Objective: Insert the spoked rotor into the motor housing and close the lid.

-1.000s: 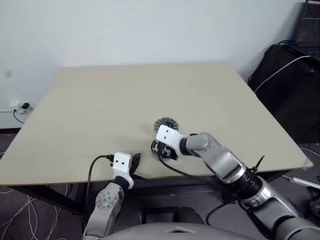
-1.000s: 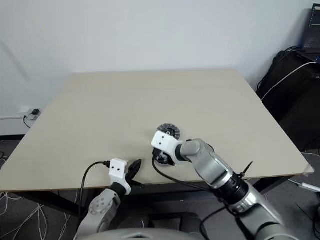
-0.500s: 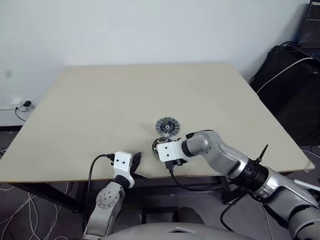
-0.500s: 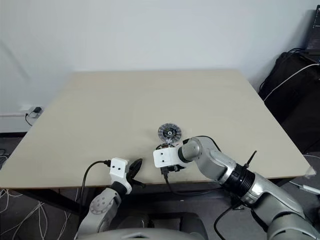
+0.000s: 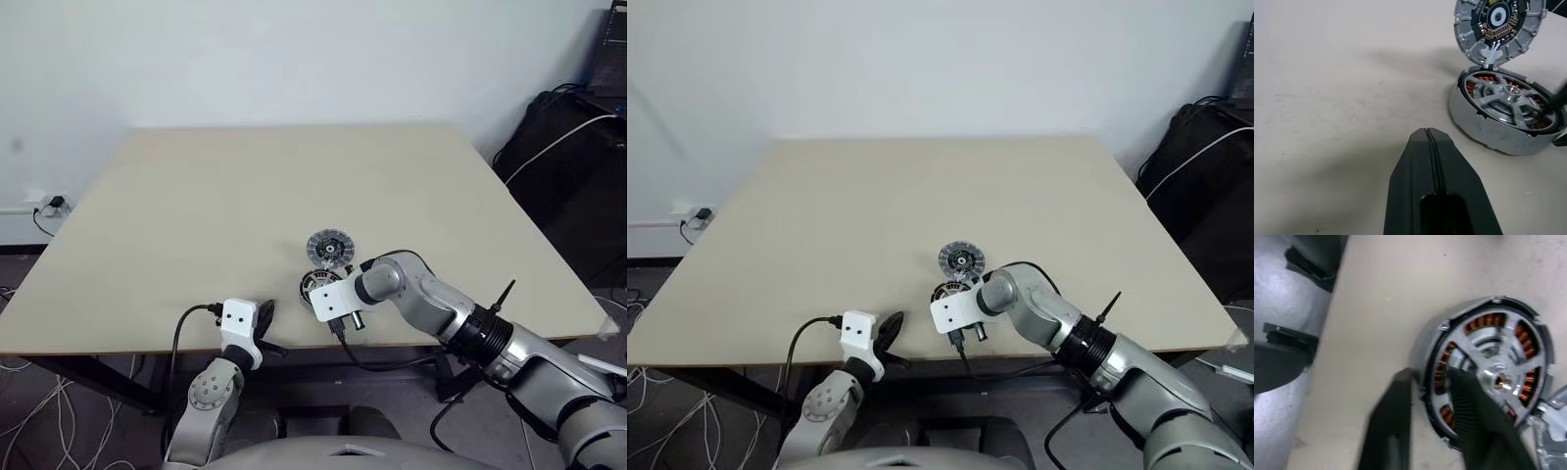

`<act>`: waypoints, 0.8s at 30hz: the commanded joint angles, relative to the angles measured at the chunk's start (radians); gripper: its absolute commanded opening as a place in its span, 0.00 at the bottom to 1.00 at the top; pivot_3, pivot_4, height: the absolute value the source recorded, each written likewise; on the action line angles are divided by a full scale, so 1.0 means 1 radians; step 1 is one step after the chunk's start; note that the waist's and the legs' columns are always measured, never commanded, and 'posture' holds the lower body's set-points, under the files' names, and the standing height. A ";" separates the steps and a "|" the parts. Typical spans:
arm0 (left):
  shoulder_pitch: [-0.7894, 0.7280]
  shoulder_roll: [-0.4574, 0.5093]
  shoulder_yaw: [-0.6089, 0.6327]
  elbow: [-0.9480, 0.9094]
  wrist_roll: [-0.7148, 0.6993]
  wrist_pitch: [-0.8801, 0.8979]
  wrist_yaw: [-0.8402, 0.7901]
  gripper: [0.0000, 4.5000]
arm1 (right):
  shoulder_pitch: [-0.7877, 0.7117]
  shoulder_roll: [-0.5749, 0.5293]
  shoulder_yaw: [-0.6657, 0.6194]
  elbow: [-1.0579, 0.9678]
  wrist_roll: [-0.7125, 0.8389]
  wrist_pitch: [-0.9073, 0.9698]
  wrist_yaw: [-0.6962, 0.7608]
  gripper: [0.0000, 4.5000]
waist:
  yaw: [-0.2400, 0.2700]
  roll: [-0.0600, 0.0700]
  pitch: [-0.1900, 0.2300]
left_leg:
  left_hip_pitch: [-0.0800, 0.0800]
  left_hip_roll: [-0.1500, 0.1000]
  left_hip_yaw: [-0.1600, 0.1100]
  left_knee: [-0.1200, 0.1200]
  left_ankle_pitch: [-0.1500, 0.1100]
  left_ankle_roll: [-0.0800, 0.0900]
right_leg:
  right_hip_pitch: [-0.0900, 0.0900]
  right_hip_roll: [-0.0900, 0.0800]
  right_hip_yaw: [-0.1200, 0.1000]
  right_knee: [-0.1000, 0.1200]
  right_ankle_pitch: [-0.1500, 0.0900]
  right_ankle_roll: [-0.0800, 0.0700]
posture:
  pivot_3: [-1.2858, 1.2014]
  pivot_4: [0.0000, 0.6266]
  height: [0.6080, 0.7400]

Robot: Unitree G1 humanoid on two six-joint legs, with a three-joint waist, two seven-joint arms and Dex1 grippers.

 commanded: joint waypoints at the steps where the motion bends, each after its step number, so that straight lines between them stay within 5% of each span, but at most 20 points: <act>1: -0.008 -0.010 0.002 -0.026 -0.005 -0.022 0.001 0.00 | -0.001 0.005 -0.035 0.017 -0.032 -0.003 -0.004 0.04 | -0.001 0.000 0.000 | 0.000 0.000 0.000 0.000 0.000 0.000 | 0.000 0.000 0.000 0.000 0.000 0.000 | 0.52 0.00 1.00; 10: -0.005 -0.012 0.001 -0.026 -0.004 -0.022 0.000 0.00 | 0.057 0.046 -0.121 -0.001 -0.020 0.086 -0.050 0.03 | -0.001 -0.001 -0.001 | 0.001 0.000 0.000 0.002 0.001 -0.001 | 0.002 0.000 0.000 0.001 0.000 0.000 | 0.52 0.00 1.00; 24: -0.006 -0.026 -0.013 -0.005 -0.004 -0.023 -0.009 0.00 | 0.293 0.262 -0.440 -0.457 0.157 0.904 -0.215 0.03 | 0.012 -0.001 0.000 | -0.005 0.000 -0.001 0.002 -0.002 -0.002 | -0.003 -0.001 0.000 0.001 0.000 0.000 | 0.52 0.00 1.00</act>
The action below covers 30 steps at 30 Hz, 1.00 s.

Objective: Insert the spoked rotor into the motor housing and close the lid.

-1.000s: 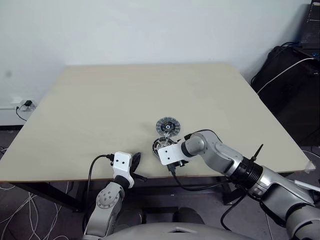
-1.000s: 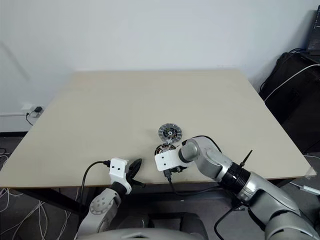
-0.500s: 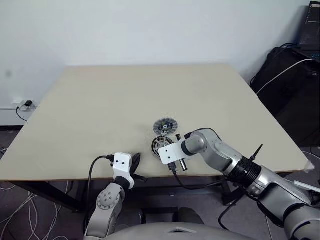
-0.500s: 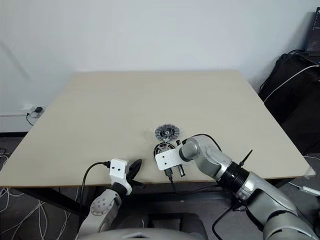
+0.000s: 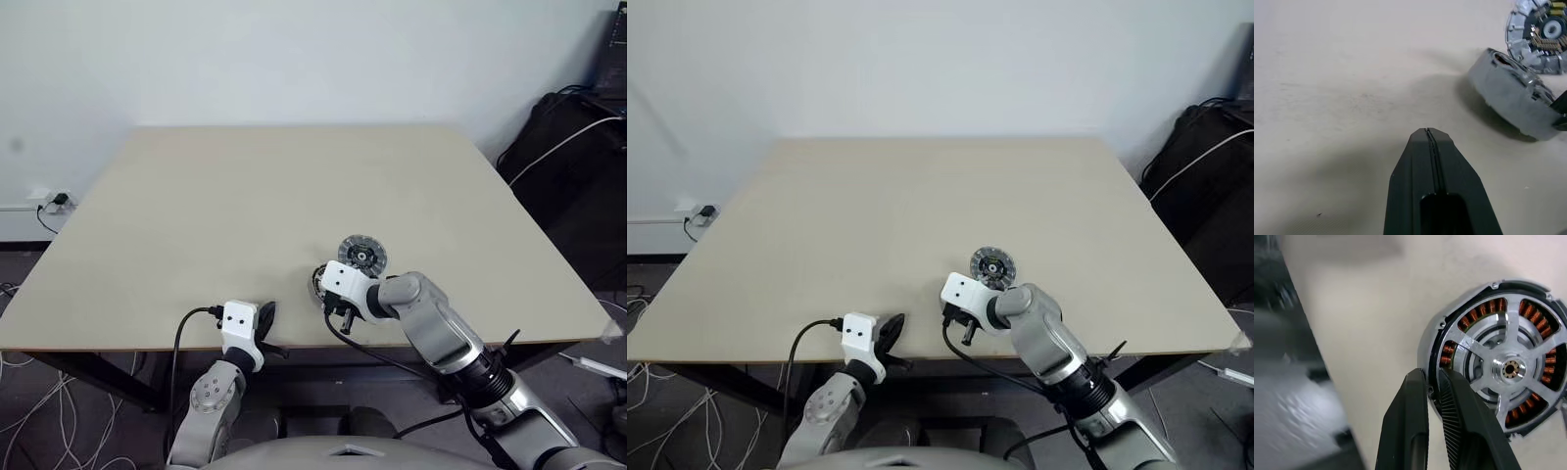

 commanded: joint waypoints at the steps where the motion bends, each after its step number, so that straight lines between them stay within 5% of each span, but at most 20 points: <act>1: -0.015 -0.008 -0.009 -0.010 -0.004 -0.018 -0.009 0.00 | 0.000 0.051 -0.082 -0.161 0.062 0.215 -0.060 0.03 | 0.000 0.000 0.000 | 0.000 0.000 0.000 0.000 0.000 0.000 | -0.001 0.000 0.000 0.000 0.000 0.000 | 0.52 0.00 1.00; 12: -0.019 -0.009 -0.013 -0.007 -0.006 -0.012 -0.019 0.00 | -0.039 0.170 -0.190 -0.264 0.231 0.543 -0.237 0.03 | -0.007 0.001 0.001 | -0.001 0.000 0.000 0.000 -0.001 -0.002 | -0.001 0.000 0.000 0.000 0.000 0.000 | 0.52 0.00 1.00; 30: -0.010 -0.009 -0.009 -0.014 -0.006 -0.010 -0.018 0.00 | -0.118 0.439 -0.366 0.122 0.313 0.433 -0.571 0.03 | -0.021 0.005 -0.001 | -0.001 -0.002 0.000 -0.001 -0.001 -0.002 | -0.001 0.001 0.000 0.000 0.002 -0.004 | 0.52 0.00 1.00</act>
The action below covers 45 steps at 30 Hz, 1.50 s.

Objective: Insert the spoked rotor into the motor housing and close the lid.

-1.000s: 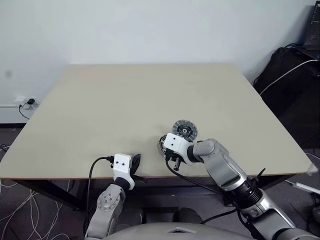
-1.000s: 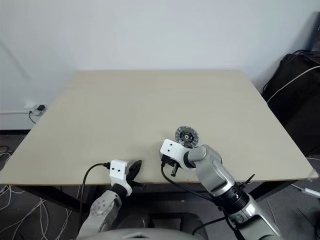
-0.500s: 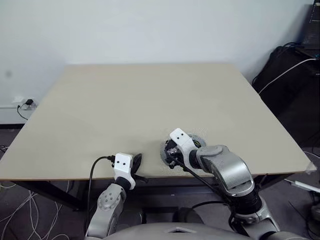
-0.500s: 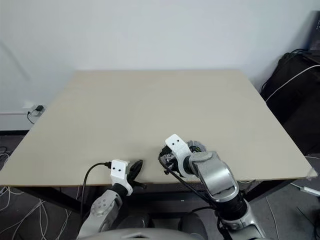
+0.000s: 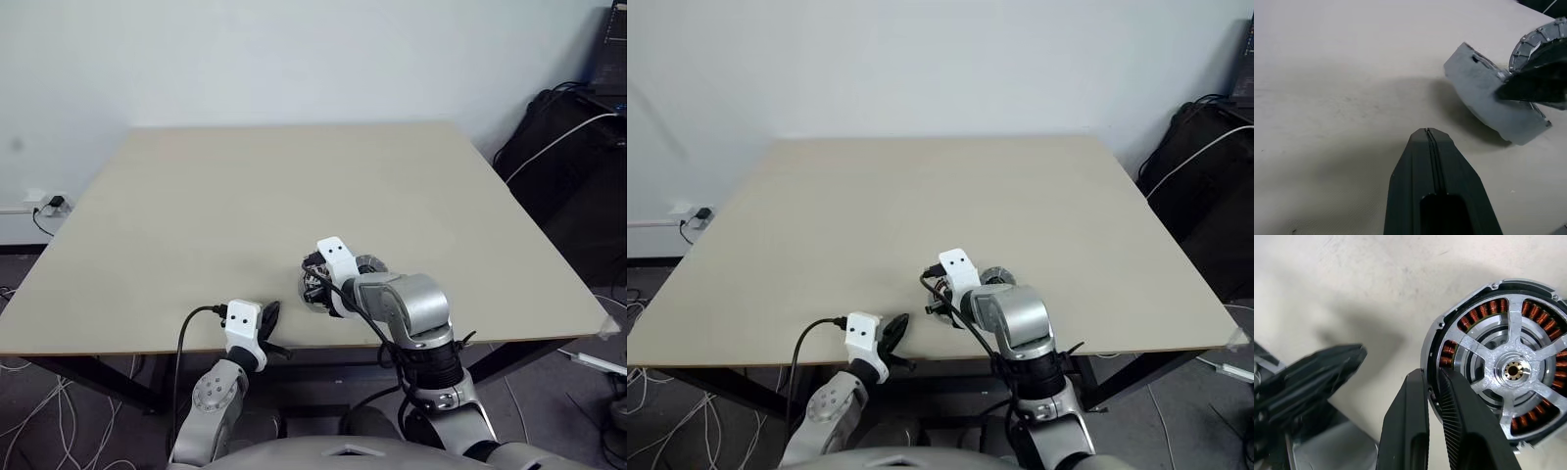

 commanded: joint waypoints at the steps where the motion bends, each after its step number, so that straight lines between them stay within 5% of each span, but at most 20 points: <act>1: -0.008 -0.007 -0.002 -0.016 -0.005 -0.013 0.001 0.00 | -0.024 0.034 -0.061 0.047 0.017 -0.037 -0.058 0.03 | 0.000 0.000 0.000 | 0.000 0.000 0.000 0.000 0.000 0.000 | 0.000 0.000 0.000 0.000 0.000 0.000 | 0.52 0.00 1.00; 6: -0.012 -0.006 -0.004 -0.016 -0.004 -0.011 -0.001 0.00 | -0.035 0.095 -0.104 0.133 0.037 -0.110 -0.124 0.03 | -0.006 0.002 -0.001 | 0.001 0.000 0.000 0.000 0.000 0.000 | 0.000 0.003 0.000 0.000 0.000 0.001 | 0.52 0.00 1.00; 7: -0.013 -0.006 -0.004 -0.017 -0.004 -0.010 -0.001 0.00 | -0.036 0.105 -0.111 0.148 0.041 -0.125 -0.134 0.18 | -0.006 0.003 -0.002 | 0.001 0.000 0.000 0.000 0.000 0.000 | 0.000 0.003 0.000 0.000 0.000 0.001 | 0.52 0.00 1.00; 14: -0.008 -0.002 0.000 -0.026 -0.004 -0.007 0.000 0.00 | -0.059 0.203 -0.200 0.209 0.111 -0.205 -0.200 0.65 | -0.006 0.007 -0.003 | 0.002 0.000 0.000 -0.001 0.002 0.003 | 0.001 0.003 0.000 0.000 -0.001 0.001 | 0.52 0.00 1.00; 28: 0.006 0.015 0.010 -0.044 -0.003 0.003 -0.003 0.00 | -0.228 0.369 -0.643 0.258 0.681 -0.168 -0.380 0.65 | -0.010 0.011 -0.001 | 0.002 -0.004 0.000 -0.003 0.005 0.005 | 0.002 -0.002 0.001 0.000 -0.002 0.004 | 0.52 0.00 1.00; 32: 0.003 0.017 0.008 -0.043 -0.004 0.006 -0.005 0.00 | -0.238 0.350 -0.660 0.253 0.827 -0.170 -0.456 0.45 | -0.020 0.011 0.000 | 0.002 -0.003 0.000 -0.007 0.006 0.008 | 0.000 -0.002 0.001 -0.001 -0.002 0.005 | 0.52 0.00 1.00; 38: -0.003 0.017 0.006 -0.038 -0.006 0.009 -0.010 0.00 | -0.226 0.296 -0.631 0.233 1.034 -0.236 -0.520 0.00 | -0.032 0.012 0.000 | 0.002 -0.002 0.000 -0.008 0.006 0.008 | -0.001 -0.003 0.002 -0.001 -0.001 0.001 | 0.52 0.00 1.00; 45: -0.007 0.019 0.006 -0.029 -0.008 0.008 -0.018 0.00 | -0.178 0.233 -0.562 0.179 1.314 -0.319 -0.507 0.00 | -0.036 0.012 0.000 | 0.002 -0.002 0.000 -0.007 0.006 0.009 | 0.000 -0.002 0.002 -0.001 -0.003 0.004 | 0.52 0.00 1.00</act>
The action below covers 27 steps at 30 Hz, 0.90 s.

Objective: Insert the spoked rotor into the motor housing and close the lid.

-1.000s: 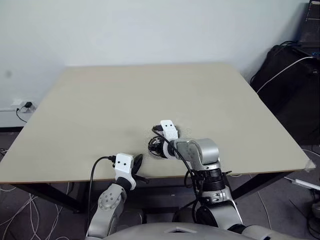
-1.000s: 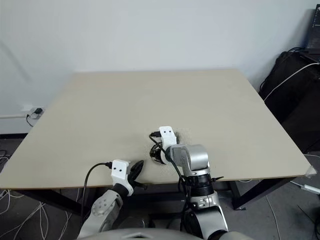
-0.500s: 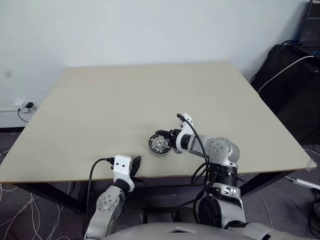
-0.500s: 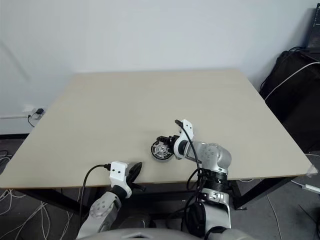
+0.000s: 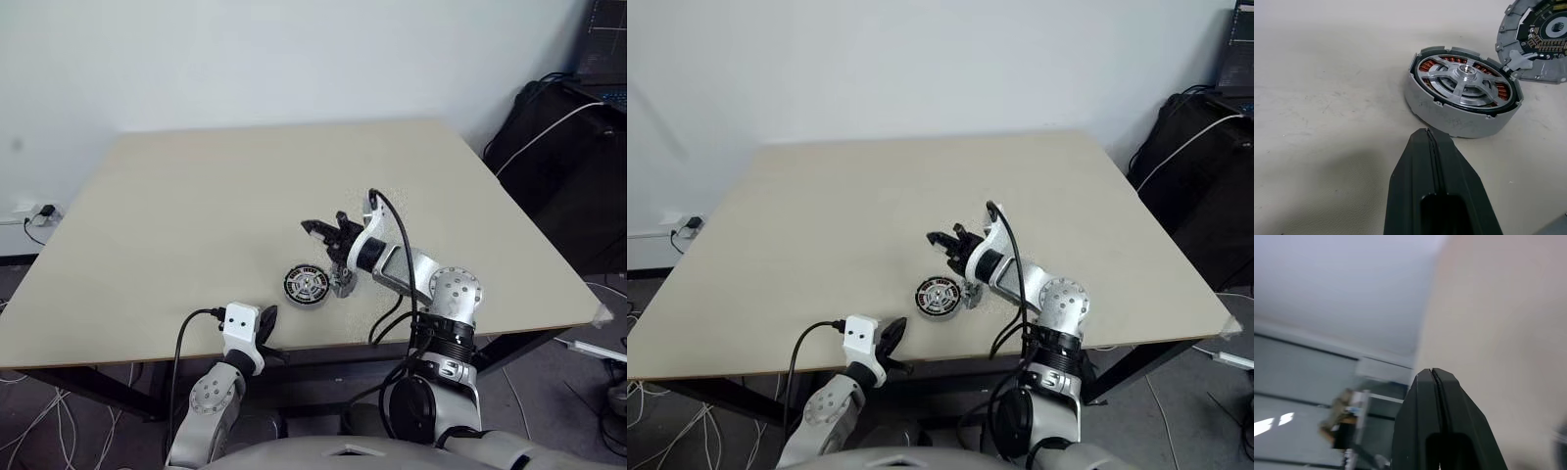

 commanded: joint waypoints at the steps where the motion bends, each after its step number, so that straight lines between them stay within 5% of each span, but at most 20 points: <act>1: -0.017 0.003 -0.003 -0.028 -0.008 -0.003 -0.012 0.00 | -0.077 0.109 0.045 -0.064 0.154 -0.063 0.011 0.00 | 0.000 0.000 0.000 | 0.000 0.000 0.000 0.000 0.000 0.000 | 0.000 0.000 0.000 0.000 0.000 0.000 | 0.52 0.00 1.00; 3: -0.018 0.003 -0.003 -0.027 -0.007 -0.003 -0.014 0.00 | -0.061 0.085 0.071 -0.090 0.163 -0.120 0.019 0.00 | -0.001 0.000 0.000 | 0.000 0.000 0.000 0.000 0.000 0.000 | 0.000 0.000 0.000 0.000 0.000 0.000 | 0.52 0.00 1.00; 8: -0.018 0.002 0.000 -0.026 -0.005 -0.004 -0.017 0.00 | -0.013 -0.023 0.182 -0.211 -0.110 -0.365 0.060 0.00 | -0.001 0.000 0.000 | 0.000 0.000 0.000 0.000 0.000 0.000 | 0.000 0.001 0.000 0.000 0.000 0.001 | 0.52 0.00 1.00; 15: -0.013 0.004 0.000 -0.033 -0.004 -0.001 -0.019 0.00 | 0.119 -0.378 0.564 -0.243 -0.960 -0.790 -0.016 0.00 | 0.009 -0.001 -0.001 | 0.000 -0.004 0.001 0.000 0.000 0.000 | 0.000 -0.002 0.001 -0.001 -0.001 0.004 | 0.52 0.00 1.00; 20: -0.014 0.008 -0.001 -0.035 -0.003 0.004 -0.019 0.00 | 0.229 -0.476 0.638 -0.224 -1.166 -0.714 -0.040 0.00 | 0.008 -0.003 0.000 | -0.001 -0.002 0.003 0.000 -0.001 0.000 | 0.002 -0.002 0.004 0.000 -0.002 0.003 | 0.52 0.00 1.00; 27: -0.010 0.015 0.003 -0.043 -0.003 0.009 -0.018 0.00 | 0.342 -0.632 0.755 -0.296 -1.241 -0.508 0.182 0.00 | 0.016 -0.006 0.003 | -0.001 -0.002 0.003 0.002 -0.001 0.001 | 0.003 -0.001 0.003 -0.001 -0.003 0.002 | 0.52 0.00 1.00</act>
